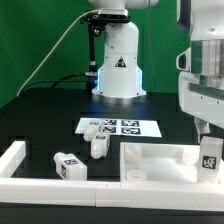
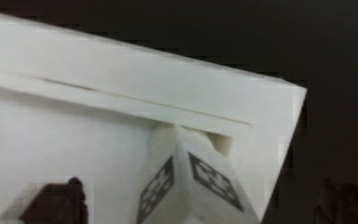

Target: Assemble one leg

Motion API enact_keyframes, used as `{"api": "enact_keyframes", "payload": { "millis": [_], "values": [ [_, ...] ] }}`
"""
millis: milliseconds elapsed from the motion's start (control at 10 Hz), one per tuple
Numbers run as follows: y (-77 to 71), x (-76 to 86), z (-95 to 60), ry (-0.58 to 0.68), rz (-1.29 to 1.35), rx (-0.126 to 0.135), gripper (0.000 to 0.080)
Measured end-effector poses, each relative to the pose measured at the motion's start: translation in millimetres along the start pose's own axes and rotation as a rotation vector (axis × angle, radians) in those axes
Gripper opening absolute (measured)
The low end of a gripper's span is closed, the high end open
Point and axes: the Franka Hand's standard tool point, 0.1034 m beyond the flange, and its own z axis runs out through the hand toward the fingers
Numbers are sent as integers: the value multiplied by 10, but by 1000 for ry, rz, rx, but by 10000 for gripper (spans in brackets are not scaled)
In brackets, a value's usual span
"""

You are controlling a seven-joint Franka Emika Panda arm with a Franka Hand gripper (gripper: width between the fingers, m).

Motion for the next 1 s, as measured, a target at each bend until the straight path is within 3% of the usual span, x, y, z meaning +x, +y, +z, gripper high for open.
{"api": "enact_keyframes", "payload": {
  "millis": [200,300,500,600,800,900,1000],
  "values": [
    [3,10,3,3,-130,-2,648],
    [7,41,9,21,-345,-13,648],
    [-21,107,30,62,-569,19,648],
    [-17,95,32,58,-520,18,648],
    [-18,100,32,59,-511,18,359],
    [-4,102,38,56,-452,17,359],
    [6,115,41,56,-383,17,292]
  ]
}}
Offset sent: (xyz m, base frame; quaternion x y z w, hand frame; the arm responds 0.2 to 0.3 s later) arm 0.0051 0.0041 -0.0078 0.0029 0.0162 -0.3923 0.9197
